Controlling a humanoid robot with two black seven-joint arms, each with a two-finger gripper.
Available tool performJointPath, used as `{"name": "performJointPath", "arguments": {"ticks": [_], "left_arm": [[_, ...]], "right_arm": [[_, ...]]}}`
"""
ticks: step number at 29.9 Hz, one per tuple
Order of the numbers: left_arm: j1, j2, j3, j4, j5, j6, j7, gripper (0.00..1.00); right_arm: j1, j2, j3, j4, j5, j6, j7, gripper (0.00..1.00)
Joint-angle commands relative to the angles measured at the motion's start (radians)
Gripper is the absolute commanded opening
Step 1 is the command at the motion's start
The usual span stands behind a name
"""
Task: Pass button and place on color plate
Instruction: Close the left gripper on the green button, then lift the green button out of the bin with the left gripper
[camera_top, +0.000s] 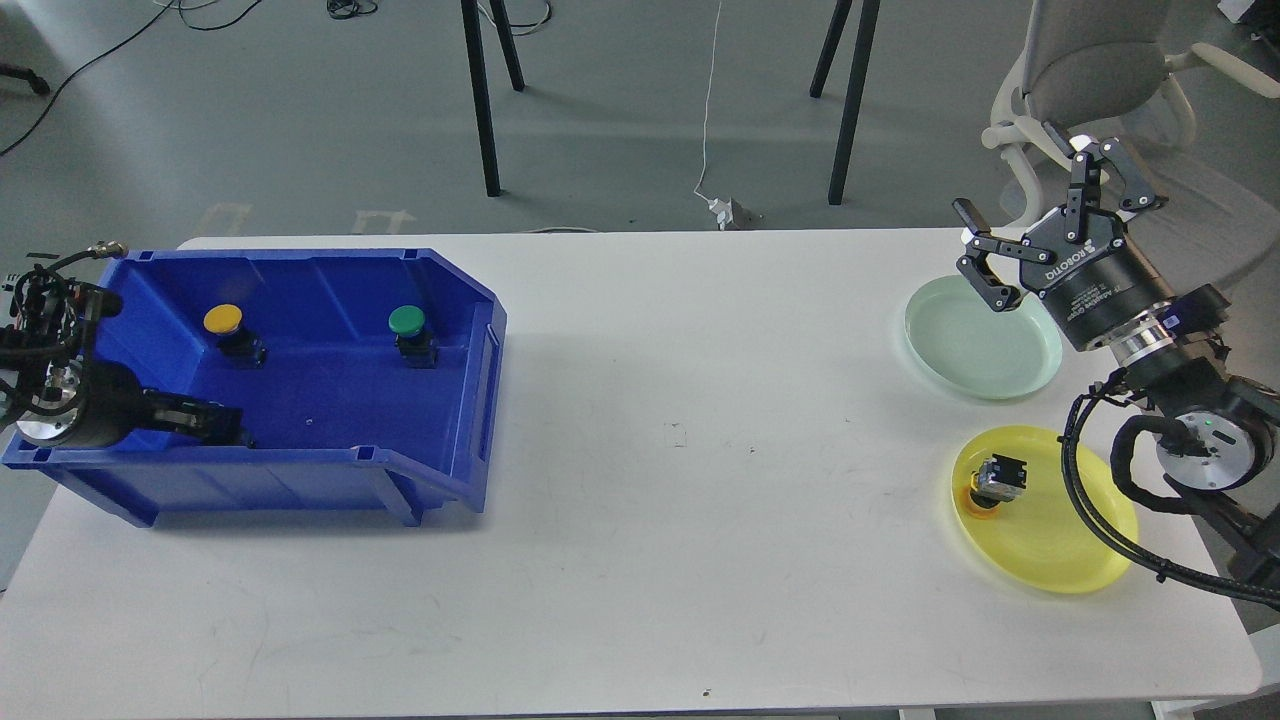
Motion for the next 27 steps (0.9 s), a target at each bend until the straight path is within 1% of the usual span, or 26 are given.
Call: {"name": "performJointPath", "arguments": {"ticks": [1,11,22,27], "left_arm": [[0.0,0.0,0.0,0.0,-0.001,0.0,0.0,0.37],[-0.002,0.002,-0.004,0.0,-0.006,0.0,0.0,0.32],[-0.049,0.002,-0.009,0.0,-0.012,0.0,0.0,0.32],[-0.13,0.002,-0.012,-0.003,-0.03,0.0,0.0,0.32]], "right_arm": [[0.0,0.0,0.0,-0.001,0.0,0.0,0.0,0.96],[0.0,0.0,0.001,-0.001,0.0,0.0,0.0,0.96],[0.0,0.001,0.001,-0.001,0.0,0.0,0.0,0.96],[0.0,0.002,0.001,-0.001,0.0,0.0,0.0,0.96]]}}
